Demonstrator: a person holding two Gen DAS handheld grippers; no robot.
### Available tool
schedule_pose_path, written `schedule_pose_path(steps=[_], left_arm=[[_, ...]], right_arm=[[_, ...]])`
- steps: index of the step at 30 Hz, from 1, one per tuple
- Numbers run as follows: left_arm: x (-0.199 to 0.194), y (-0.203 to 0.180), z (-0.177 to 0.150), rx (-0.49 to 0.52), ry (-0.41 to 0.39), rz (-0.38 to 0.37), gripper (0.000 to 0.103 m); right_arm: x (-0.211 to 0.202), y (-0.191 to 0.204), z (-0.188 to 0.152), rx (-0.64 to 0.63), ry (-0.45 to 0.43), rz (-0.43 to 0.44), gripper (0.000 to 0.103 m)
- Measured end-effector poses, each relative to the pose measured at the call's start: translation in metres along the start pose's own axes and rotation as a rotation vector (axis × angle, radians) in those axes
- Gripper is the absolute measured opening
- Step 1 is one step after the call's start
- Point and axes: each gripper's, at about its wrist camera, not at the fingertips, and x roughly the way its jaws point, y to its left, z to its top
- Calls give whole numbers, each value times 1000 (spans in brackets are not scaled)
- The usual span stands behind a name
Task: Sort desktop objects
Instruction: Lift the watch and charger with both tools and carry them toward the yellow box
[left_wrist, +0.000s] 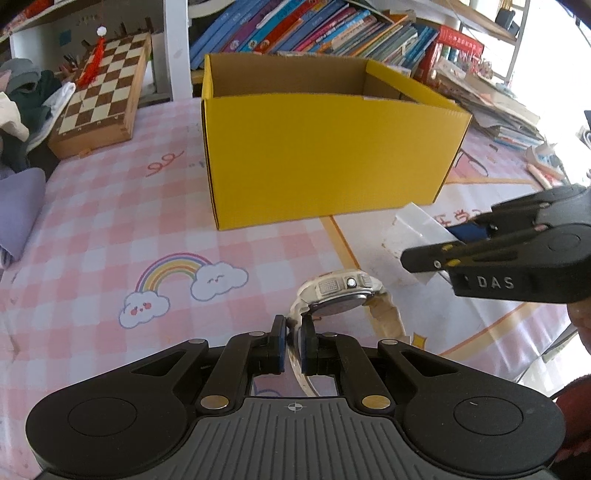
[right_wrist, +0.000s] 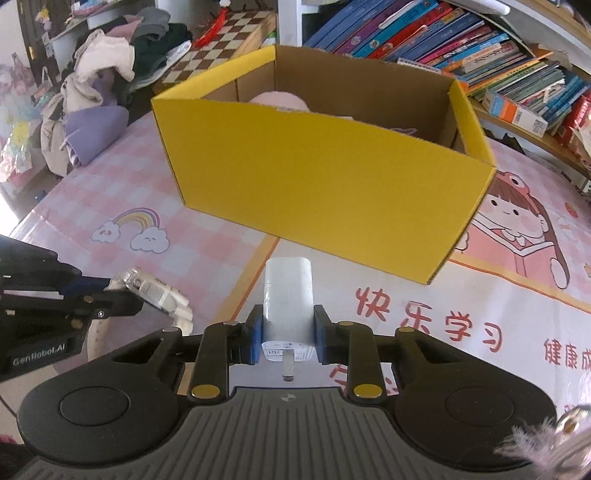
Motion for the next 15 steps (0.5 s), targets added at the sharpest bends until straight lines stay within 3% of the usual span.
schedule_pose_path(steps=[15], left_arm=[[-25, -11, 21, 25, -101, -58, 6]], right_arm=[[-43, -6, -2, 41, -69, -4, 25]])
